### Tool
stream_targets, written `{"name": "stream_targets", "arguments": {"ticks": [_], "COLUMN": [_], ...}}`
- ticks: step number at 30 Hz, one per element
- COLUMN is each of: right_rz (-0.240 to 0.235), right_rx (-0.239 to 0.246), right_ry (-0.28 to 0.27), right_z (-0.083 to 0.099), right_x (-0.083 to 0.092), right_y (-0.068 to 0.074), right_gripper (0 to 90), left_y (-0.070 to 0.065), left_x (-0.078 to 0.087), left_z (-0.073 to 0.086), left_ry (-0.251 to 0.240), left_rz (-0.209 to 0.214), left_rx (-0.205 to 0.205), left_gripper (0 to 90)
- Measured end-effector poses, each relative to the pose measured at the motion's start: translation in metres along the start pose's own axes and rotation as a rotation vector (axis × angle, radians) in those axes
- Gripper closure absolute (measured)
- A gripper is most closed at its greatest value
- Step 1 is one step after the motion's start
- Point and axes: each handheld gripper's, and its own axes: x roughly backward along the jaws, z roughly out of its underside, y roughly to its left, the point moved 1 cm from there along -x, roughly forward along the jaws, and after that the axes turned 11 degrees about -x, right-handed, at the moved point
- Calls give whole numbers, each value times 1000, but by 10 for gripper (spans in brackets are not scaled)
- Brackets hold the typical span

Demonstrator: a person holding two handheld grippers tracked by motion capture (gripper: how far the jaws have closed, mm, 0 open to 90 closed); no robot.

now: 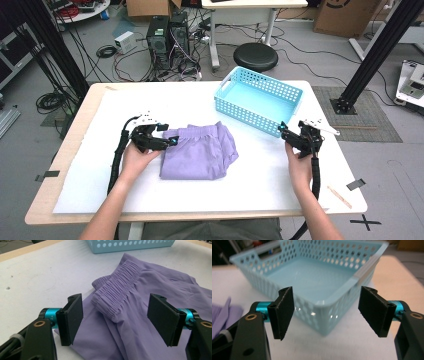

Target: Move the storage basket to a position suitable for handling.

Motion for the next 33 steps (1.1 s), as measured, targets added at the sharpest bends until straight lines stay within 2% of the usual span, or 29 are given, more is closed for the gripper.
{"name": "stream_targets", "arguments": {"ticks": [2, 3, 4, 5, 6, 7, 11, 12, 14, 17, 21, 27, 30, 33], "right_rz": [55, 55, 97, 103, 103, 118, 150, 158, 150, 160, 145, 78, 46, 20], "right_rx": [9, 9, -23, -37, -37, -60, -45, -39, -54, -22, 28, 84, 132, 138], "right_ry": [-29, -29, 14, 43, 43, 102, 172, 187, 197, 214, 230, 243, 244, 248], "right_z": [-8, -8, -17, -19, -19, -24, -30, -31, -34, -37, -40, -44, -45, -45], "right_x": [-4, -4, -18, -24, -24, -38, -55, -57, -60, -65, -74, -93, -105, -115], "right_y": [1, 1, -2, -3, -3, -6, -10, -12, -15, -12, -4, 8, 21, 35], "right_gripper": [298, 298, 300, 301, 301, 373, 487, 490, 507, 524, 538, 587, 626, 656], "left_y": [-1, -1, -1, -1, -1, -1, 1, 1, 1, 1, 1, 4, 5, 8], "left_x": [-1, -1, -1, -1, -1, -1, 1, 1, 2, 3, 6, 10, 12, 15], "left_z": [0, 0, -1, -1, -1, -1, 0, 0, 1, 2, 3, 9, 13, 15], "left_ry": [-5, -5, -6, -7, -7, -9, -11, -13, -10, -8, -9, -2, 4, 8], "left_rz": [-1, -1, 0, 0, 0, 2, -1, -1, -3, -5, -8, -20, -25, -32], "left_rx": [4, 4, 2, 2, 2, 4, 14, 14, 11, 12, 11, 17, 23, 26], "left_gripper": [288, 288, 288, 288, 288, 288, 288, 288, 288, 288, 288, 288, 288, 288]}}
